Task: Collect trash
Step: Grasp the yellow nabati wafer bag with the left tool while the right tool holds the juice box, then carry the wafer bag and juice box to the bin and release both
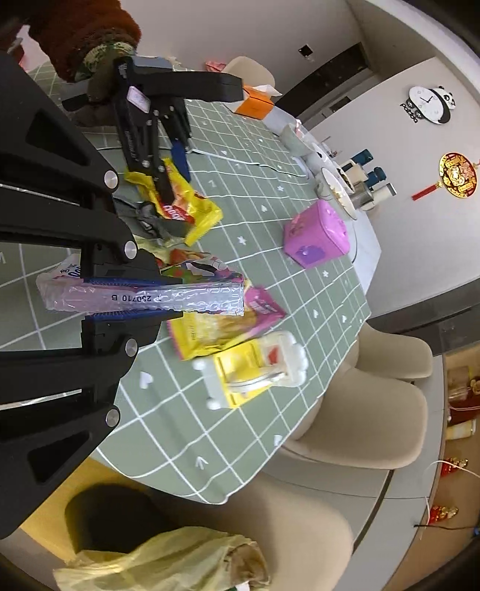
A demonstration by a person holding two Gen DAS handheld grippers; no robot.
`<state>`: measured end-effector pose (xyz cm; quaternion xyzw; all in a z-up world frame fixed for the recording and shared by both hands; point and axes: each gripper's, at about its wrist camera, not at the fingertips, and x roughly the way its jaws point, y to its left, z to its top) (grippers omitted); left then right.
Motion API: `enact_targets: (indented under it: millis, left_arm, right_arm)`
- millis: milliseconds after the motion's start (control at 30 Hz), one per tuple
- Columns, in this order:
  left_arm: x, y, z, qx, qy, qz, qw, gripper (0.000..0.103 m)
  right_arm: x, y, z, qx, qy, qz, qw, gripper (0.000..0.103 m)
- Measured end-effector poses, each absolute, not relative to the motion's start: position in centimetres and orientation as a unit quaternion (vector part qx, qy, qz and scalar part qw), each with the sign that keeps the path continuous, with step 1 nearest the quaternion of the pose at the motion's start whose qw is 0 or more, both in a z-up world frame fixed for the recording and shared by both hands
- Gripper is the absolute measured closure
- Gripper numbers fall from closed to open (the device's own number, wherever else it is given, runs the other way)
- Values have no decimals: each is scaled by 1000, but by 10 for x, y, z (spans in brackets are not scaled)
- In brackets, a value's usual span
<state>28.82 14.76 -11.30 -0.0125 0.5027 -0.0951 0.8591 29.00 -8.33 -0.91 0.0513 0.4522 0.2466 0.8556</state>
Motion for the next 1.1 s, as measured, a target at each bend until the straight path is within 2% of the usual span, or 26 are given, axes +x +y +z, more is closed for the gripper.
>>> enact_targets:
  millis: [33,233,500,1100]
  left_arm:
    - [289,147,-113,-14,504,-95,858,79]
    - [281,159,-102,-60,492,-80,865,87]
    - [261,188,-70,-135,450,-48,881,87]
    - [240,171,46,-145,331,-53,931,87]
  right_arm:
    - [288,-83,-10,49,453,247,855,91]
    - [280,-76,-15,33,451,250,856,91]
    - [276,-70,-11,34,447,256,856,91]
    - [265,-90,79,-17,347,267,899,91]
